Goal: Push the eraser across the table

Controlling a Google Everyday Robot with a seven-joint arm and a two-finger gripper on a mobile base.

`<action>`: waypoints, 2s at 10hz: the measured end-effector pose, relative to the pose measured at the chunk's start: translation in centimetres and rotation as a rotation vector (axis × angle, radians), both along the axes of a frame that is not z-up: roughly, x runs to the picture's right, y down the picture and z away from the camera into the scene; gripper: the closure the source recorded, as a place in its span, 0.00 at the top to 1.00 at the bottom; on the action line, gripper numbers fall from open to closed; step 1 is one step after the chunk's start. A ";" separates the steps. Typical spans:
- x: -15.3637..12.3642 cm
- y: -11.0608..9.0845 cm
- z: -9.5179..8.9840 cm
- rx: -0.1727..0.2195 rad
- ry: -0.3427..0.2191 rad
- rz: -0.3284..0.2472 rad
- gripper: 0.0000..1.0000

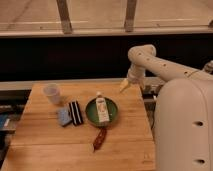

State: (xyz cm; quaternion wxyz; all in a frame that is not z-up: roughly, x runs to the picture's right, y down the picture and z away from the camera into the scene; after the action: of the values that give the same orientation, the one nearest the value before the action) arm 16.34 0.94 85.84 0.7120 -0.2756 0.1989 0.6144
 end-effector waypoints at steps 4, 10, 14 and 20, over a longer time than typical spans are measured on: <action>0.0 0.0 0.0 0.000 0.000 0.000 0.80; 0.0 0.0 0.0 0.000 0.000 0.000 0.80; 0.0 0.0 0.0 0.000 0.000 0.000 0.76; 0.0 0.0 0.0 0.000 0.000 0.000 0.19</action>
State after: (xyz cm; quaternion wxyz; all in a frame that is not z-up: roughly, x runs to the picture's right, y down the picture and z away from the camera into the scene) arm 16.34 0.97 85.87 0.7119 -0.2757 0.1991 0.6144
